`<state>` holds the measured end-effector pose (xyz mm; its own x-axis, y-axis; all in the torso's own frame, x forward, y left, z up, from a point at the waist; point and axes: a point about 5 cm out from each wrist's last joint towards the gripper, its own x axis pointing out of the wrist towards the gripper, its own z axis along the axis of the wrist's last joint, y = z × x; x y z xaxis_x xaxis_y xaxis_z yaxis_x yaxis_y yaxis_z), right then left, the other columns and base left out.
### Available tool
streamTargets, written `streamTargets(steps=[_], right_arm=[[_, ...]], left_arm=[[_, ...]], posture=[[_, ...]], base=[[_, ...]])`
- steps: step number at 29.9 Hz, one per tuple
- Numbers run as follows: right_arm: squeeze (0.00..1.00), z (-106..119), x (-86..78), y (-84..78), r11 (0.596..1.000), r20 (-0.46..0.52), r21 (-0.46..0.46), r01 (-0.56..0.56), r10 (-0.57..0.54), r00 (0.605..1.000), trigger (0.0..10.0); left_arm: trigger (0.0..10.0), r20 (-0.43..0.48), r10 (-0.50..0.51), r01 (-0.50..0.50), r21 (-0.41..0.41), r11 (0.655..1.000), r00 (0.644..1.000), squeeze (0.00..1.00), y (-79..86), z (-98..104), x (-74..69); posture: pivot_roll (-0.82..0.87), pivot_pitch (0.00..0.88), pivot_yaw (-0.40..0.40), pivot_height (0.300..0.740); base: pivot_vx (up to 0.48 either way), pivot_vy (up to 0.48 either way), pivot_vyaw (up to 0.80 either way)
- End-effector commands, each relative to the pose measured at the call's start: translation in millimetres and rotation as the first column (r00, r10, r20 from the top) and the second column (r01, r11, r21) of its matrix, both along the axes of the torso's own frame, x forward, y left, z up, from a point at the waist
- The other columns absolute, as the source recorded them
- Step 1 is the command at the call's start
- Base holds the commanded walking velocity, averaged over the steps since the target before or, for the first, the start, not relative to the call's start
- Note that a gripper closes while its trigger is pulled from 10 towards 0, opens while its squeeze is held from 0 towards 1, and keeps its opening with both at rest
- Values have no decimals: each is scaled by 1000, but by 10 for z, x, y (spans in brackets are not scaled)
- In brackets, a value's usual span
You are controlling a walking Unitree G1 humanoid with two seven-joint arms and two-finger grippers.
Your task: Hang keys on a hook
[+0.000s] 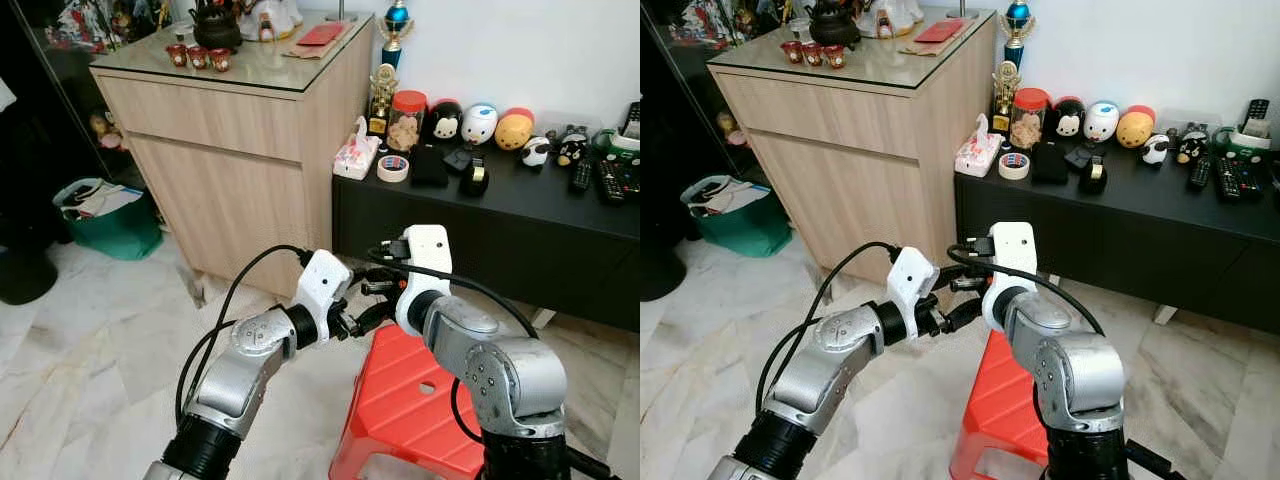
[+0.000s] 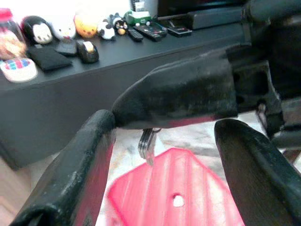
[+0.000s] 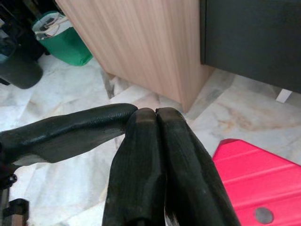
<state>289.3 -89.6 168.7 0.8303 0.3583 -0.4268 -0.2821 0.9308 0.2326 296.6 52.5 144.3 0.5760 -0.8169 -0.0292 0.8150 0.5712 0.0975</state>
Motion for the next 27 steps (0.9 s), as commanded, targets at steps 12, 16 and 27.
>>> streamTargets(steps=[12, 16, 27], right_arm=[[0, 157, -17, 55, 999, 41, 45, -16, 14, 999, 10000], [0, 159, -21, 61, 998, 37, 50, -22, 20, 999, 10000], [0, 181, -16, 70, 998, 37, 62, -24, 22, 999, 10000]], left_arm=[[10000, 54, 60, -59, -17, 998, 997, 0, 29, -20, 33], [10000, 83, 94, -92, -18, 996, 992, 0, 45, -13, 67], [0, 107, 110, -111, 4, 994, 988, 0, 53, -43, 96]], posture=[[-70, 60, -4, 723], [-69, 60, -5, 723], [-69, 60, -5, 723]], base=[[0, 0, 0], [0, 0, 0], [0, 0, 0]])
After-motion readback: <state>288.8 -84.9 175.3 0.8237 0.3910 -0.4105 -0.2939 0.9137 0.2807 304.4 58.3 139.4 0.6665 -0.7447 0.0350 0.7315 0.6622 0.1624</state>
